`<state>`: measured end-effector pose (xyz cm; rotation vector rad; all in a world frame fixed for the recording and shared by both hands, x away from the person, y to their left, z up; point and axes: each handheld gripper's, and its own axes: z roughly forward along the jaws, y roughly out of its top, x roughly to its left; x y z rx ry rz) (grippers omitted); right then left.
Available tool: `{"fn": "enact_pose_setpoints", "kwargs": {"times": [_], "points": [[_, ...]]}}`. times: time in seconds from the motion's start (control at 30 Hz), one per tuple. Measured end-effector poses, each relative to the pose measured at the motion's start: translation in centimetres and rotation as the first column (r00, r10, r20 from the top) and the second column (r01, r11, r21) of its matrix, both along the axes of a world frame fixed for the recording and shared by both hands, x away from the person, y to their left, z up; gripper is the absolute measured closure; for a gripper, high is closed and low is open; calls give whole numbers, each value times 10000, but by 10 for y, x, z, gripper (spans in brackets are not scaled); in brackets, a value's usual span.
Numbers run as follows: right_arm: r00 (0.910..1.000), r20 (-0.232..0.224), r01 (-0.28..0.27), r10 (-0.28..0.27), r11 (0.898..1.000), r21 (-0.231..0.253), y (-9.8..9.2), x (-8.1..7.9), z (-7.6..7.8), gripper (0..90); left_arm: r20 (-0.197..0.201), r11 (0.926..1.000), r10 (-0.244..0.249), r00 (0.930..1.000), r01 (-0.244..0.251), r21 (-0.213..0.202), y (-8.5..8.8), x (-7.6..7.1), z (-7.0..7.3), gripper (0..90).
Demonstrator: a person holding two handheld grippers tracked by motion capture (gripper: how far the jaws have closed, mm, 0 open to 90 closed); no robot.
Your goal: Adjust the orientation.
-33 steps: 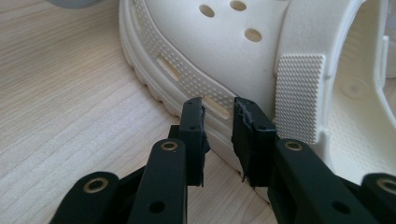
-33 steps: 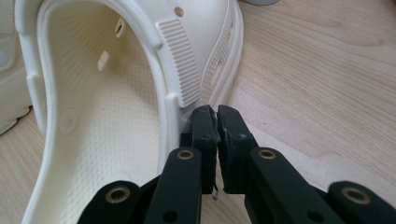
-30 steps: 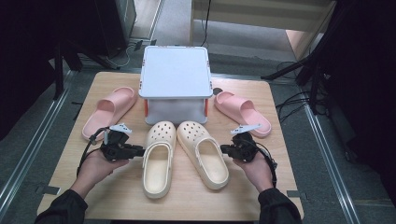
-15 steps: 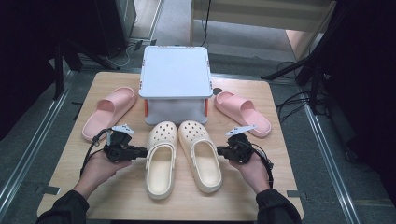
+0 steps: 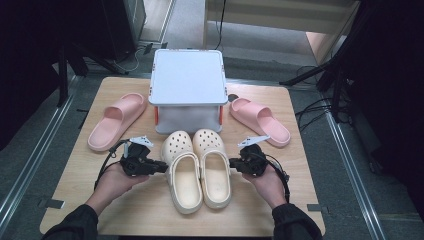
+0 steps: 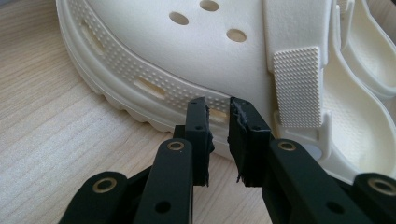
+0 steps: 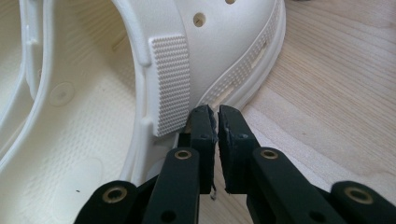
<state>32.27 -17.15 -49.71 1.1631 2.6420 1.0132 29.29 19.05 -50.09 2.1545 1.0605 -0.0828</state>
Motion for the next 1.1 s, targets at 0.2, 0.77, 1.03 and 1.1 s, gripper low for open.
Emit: {"fn": "enact_pose_setpoints", "kwargs": {"times": [0.2,0.77,1.03,1.1], "points": [[9998,91,164,-168,9991,393,-4,1,7,824,215,9991,305,9993,-299,-293,10,0,9,722],[9966,637,-639,524,9789,1942,18,-36,53,704,775,9952,956,9924,-971,158,31,3,48,766],[9911,502,-1297,1232,9787,1594,40,-44,43,631,541,9963,857,9949,-850,-157,38,28,69,783],[9913,450,-1294,1239,9797,1534,43,-45,41,621,496,9947,951,9942,-930,-433,40,36,75,787]]}}
